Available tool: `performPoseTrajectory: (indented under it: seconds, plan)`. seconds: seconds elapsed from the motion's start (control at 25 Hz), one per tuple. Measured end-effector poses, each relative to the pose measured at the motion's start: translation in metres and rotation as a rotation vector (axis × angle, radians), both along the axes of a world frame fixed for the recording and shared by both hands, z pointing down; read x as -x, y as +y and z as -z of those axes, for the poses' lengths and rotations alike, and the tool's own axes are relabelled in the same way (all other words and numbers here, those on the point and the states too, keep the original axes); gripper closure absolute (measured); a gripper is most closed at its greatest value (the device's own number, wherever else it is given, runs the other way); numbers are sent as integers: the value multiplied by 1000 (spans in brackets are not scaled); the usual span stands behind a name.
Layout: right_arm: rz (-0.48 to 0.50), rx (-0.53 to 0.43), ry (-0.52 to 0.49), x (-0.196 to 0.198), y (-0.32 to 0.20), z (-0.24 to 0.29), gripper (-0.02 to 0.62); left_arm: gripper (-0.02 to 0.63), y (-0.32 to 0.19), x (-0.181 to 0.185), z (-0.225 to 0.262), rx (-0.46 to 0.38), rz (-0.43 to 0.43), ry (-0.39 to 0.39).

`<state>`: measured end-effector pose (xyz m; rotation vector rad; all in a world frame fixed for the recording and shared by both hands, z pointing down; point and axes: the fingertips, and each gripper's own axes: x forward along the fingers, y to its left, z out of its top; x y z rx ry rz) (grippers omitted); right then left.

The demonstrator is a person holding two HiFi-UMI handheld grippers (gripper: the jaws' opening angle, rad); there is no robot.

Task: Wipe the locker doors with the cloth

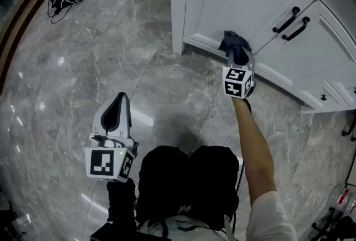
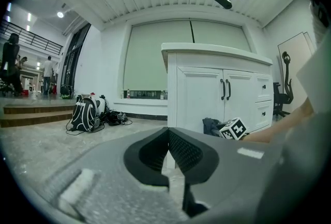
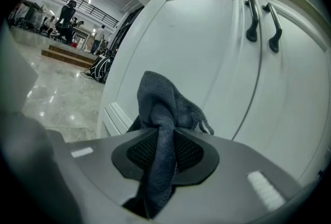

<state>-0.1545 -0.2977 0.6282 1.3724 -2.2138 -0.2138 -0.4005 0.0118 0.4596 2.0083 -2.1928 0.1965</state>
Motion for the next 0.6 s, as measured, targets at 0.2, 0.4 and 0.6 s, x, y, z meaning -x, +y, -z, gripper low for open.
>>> performPoseTrajectory:
  seconds: [0.2,0.4,0.6]
  plan:
    - [-1,8,-30,12,1,-1,511,604,-1,1,-3,4,-2,4]
    - [22,19,-47,35,1,-3,511,604,-5,-1,-7,11,-7,7]
    - [53,27,-57,68,2,-1,511,604,-4,6,-9,16,3,10]
